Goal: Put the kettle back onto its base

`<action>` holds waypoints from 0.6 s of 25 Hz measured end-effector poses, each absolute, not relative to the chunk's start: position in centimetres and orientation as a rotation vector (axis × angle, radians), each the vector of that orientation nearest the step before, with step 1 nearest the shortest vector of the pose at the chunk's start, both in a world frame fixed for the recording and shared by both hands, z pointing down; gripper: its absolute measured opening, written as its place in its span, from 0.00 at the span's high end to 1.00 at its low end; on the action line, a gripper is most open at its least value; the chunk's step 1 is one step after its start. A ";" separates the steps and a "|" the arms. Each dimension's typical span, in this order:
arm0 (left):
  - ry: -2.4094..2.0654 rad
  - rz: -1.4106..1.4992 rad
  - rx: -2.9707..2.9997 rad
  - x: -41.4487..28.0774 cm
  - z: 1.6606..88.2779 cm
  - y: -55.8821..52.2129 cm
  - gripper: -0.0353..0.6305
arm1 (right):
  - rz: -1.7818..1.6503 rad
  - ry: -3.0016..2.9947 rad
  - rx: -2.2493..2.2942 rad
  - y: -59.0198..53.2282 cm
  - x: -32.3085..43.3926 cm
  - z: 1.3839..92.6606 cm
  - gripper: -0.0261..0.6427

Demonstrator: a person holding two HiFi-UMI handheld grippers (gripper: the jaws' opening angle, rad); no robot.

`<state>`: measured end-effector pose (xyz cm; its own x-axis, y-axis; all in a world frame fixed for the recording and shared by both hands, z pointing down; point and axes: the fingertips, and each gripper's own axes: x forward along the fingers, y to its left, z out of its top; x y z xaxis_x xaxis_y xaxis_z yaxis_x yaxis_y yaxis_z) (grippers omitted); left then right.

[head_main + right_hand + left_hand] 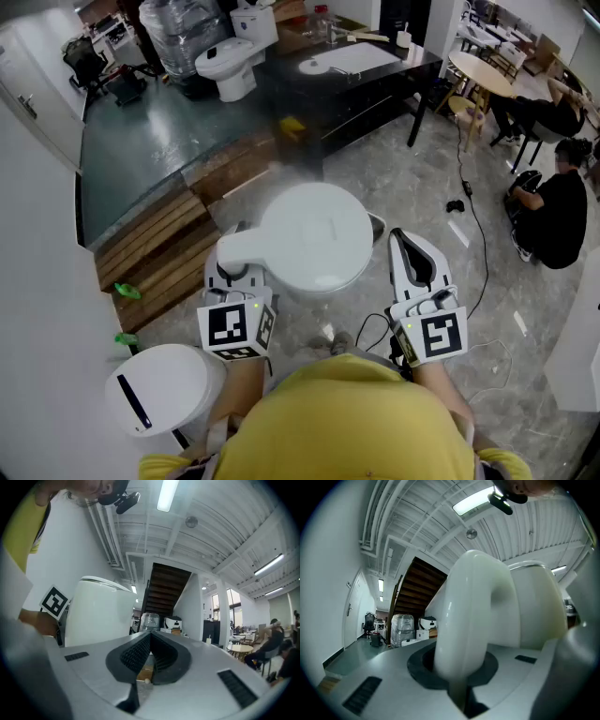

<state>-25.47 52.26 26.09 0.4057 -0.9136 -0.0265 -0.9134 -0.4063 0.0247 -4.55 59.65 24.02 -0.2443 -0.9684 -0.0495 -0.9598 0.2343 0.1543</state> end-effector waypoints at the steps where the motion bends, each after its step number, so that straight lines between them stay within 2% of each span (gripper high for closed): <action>1: -1.705 -0.056 2.630 -25.6 26.1 52.1 0.89 | -0.236 -2.422 1.894 59.5 -4.7 24.1 0.94; 15: -1.641 -0.058 2.667 -26.6 26.7 49.1 0.89 | -0.170 -2.421 1.923 56.6 -6.3 25.6 0.94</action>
<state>-26.61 49.10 26.65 0.4504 -0.8924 -0.0265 -0.8921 -0.4511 0.0279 -6.31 56.62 25.64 -0.2282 -0.9731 -0.0327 -0.9681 0.2232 0.1138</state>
